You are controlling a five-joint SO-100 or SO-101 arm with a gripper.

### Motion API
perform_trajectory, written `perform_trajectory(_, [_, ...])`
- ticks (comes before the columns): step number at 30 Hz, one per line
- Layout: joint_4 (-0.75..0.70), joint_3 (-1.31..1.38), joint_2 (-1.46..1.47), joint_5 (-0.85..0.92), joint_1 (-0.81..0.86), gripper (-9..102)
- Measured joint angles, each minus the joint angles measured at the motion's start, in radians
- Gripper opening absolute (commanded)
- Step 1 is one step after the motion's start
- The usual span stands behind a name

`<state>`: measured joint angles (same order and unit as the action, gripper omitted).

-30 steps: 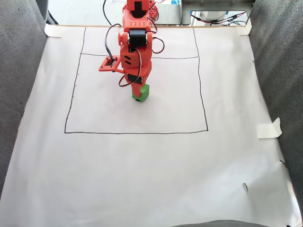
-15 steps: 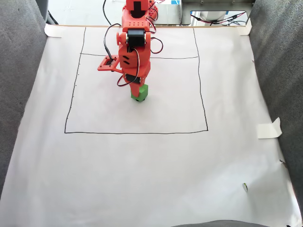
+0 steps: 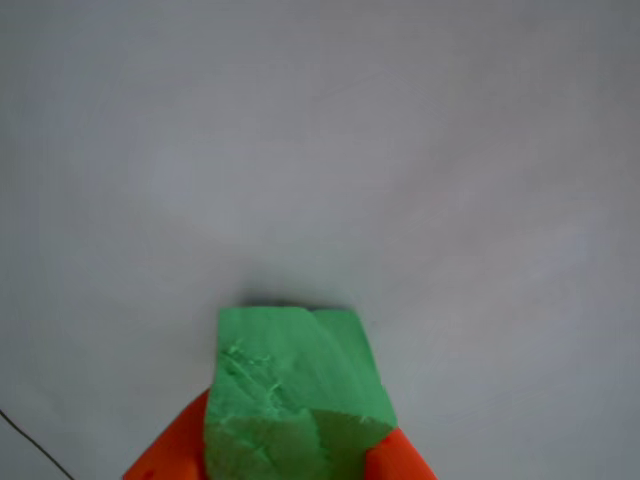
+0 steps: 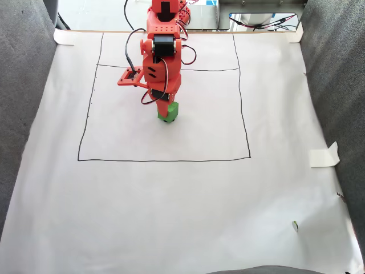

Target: Grasp the colored block, Place it on the black dot, and then return the arm to the default position.

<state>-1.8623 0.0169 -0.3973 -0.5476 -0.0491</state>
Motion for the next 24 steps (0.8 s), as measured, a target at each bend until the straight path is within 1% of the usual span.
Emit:
perform_trajectory(1, [0.0, 0.0, 0.0, 0.0, 0.002, 31])
perform_trajectory(2, [0.0, 0.0, 0.0, 0.0, 0.003, 42])
perform_trajectory(4, [0.0, 0.0, 0.0, 0.0, 0.006, 57])
perform_trajectory(7, [0.0, 0.0, -0.002, 0.012, 0.005, 66])
perform_trajectory(10, [0.0, -0.008, -0.02, 0.026, 0.006, 69])
perform_trajectory(15, [0.0, -0.121, -0.126, 0.041, 0.005, 70])
perform_trajectory(20, [0.0, -0.284, -0.275, 0.041, -0.025, 69])
perform_trajectory(24, [0.031, -0.506, -0.451, 0.041, -0.055, 68])
